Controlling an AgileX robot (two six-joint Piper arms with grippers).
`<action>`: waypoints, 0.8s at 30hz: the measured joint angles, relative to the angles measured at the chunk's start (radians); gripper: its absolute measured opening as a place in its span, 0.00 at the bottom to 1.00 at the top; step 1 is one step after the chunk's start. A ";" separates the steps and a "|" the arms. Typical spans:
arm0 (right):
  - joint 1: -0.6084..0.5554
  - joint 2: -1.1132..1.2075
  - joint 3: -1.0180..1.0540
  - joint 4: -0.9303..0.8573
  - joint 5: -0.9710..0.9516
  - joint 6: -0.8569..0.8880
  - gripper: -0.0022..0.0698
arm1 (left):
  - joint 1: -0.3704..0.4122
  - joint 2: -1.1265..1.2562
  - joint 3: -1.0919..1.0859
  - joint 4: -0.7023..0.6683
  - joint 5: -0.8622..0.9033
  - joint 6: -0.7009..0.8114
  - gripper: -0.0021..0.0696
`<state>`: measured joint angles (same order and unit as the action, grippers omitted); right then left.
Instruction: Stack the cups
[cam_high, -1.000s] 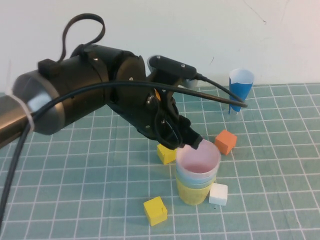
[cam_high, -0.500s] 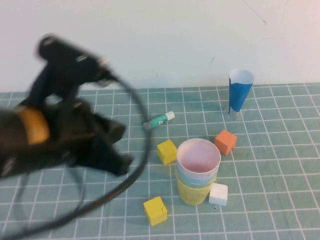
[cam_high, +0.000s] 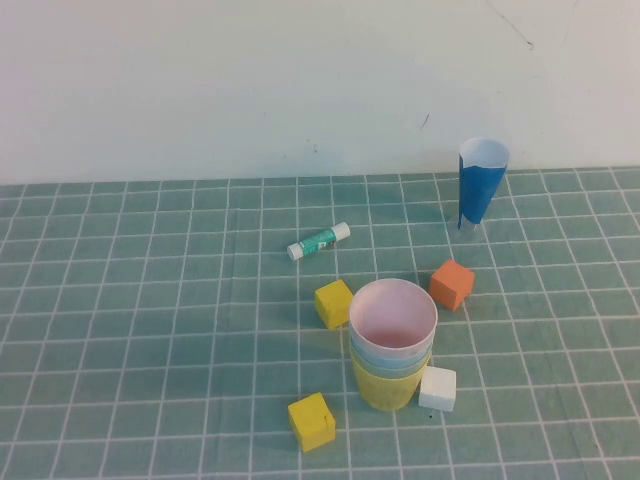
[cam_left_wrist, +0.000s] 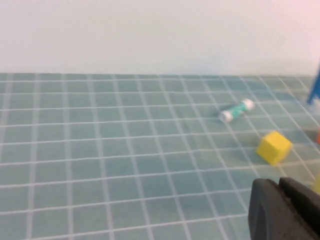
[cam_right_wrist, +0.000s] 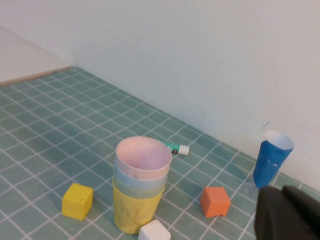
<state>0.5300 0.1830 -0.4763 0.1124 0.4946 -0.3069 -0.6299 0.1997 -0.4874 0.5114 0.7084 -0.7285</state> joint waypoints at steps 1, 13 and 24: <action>0.000 0.000 0.007 0.000 -0.017 0.000 0.03 | 0.000 -0.030 0.011 0.017 0.023 -0.016 0.03; 0.000 0.000 0.136 -0.001 -0.106 0.000 0.03 | 0.000 -0.097 0.057 0.062 0.082 -0.036 0.03; 0.000 0.000 0.246 -0.007 -0.221 0.000 0.03 | 0.000 -0.097 0.057 0.060 0.083 -0.036 0.03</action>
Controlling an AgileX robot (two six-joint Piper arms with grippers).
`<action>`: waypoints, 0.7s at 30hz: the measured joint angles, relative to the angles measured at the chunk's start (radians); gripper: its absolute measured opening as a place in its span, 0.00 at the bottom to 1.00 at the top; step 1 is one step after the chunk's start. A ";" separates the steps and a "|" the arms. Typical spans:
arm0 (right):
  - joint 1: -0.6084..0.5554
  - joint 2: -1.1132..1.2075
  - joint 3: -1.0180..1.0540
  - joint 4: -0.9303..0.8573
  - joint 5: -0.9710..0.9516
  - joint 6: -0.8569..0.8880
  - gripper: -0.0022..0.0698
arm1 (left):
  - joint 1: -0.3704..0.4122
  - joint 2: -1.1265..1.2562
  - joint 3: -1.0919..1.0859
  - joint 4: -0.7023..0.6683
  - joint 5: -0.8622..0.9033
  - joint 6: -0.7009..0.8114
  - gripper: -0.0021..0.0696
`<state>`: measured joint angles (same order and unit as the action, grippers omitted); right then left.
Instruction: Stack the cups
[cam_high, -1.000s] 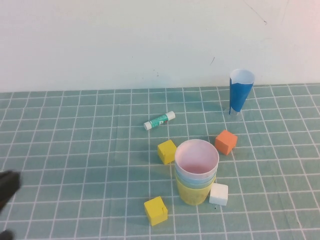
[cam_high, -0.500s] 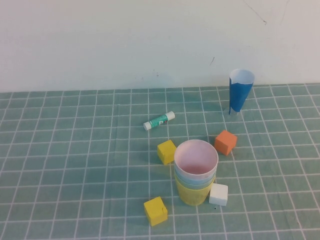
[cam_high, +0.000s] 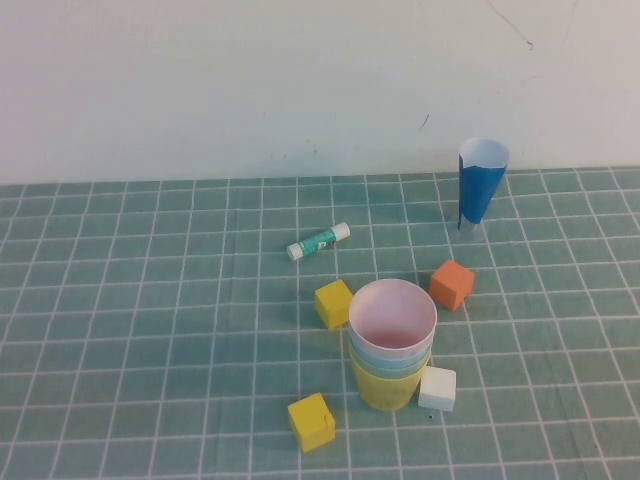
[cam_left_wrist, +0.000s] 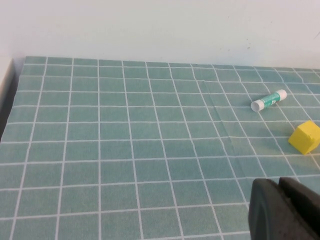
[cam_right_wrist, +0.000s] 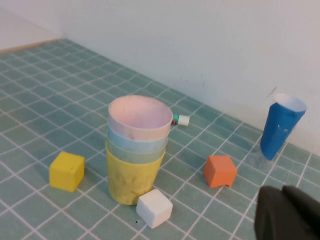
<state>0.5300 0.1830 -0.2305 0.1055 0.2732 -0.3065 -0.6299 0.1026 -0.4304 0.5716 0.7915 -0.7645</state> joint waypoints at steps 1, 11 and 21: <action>0.000 0.000 0.000 0.000 -0.005 0.000 0.03 | 0.000 0.000 0.000 0.000 0.000 0.000 0.03; 0.000 0.000 0.000 0.000 -0.008 0.000 0.03 | 0.000 0.000 0.000 0.000 0.000 0.000 0.03; 0.000 0.000 0.000 0.000 0.005 -0.014 0.03 | 0.000 0.000 0.000 0.000 0.000 0.005 0.03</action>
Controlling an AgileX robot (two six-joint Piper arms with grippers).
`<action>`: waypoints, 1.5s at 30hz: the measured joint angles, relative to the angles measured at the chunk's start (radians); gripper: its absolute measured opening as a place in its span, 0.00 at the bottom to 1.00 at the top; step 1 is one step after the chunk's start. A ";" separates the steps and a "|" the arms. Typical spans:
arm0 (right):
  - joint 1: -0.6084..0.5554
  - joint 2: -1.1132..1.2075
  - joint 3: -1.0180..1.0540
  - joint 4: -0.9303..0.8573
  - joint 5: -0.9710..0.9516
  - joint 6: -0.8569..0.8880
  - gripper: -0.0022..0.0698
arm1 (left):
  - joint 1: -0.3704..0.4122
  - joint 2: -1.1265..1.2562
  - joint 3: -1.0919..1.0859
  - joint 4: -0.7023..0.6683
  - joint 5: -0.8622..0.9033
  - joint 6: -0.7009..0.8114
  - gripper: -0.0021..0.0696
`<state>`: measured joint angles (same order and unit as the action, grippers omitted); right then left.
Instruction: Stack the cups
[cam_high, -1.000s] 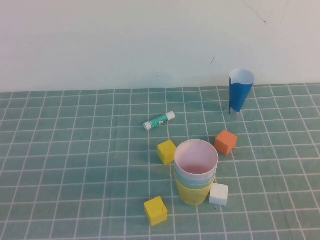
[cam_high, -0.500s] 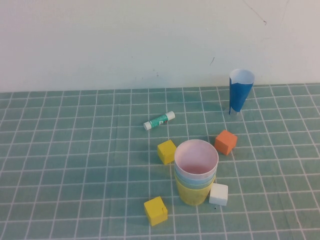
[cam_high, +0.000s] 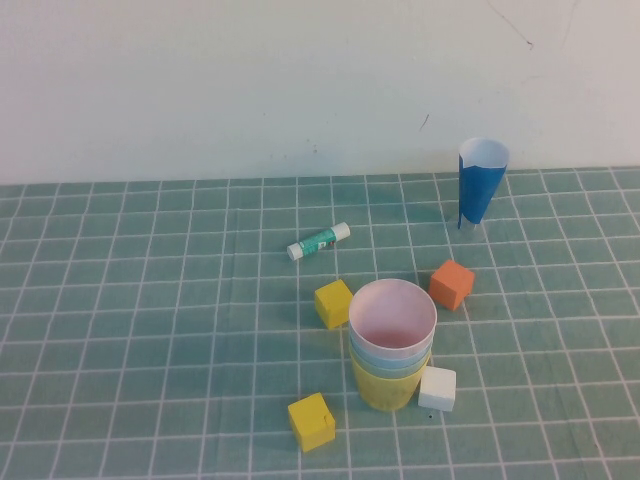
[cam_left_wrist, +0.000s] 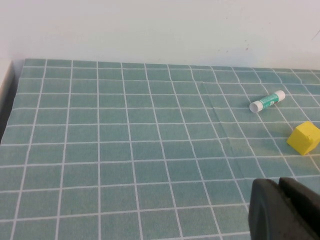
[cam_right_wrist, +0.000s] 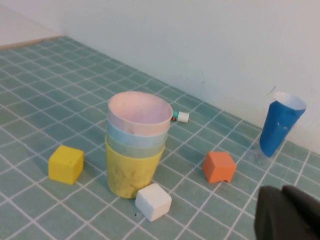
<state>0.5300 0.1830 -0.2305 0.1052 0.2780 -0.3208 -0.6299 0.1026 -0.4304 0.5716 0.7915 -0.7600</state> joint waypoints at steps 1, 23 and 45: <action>0.000 0.000 0.000 -0.003 0.014 0.000 0.03 | 0.000 0.000 0.000 0.000 0.000 0.000 0.03; -0.615 -0.188 0.252 -0.111 -0.014 0.139 0.03 | 0.000 0.000 0.000 0.000 0.000 0.000 0.03; -0.501 -0.196 0.258 -0.230 0.053 0.405 0.03 | 0.000 0.000 0.000 0.000 0.002 -0.003 0.03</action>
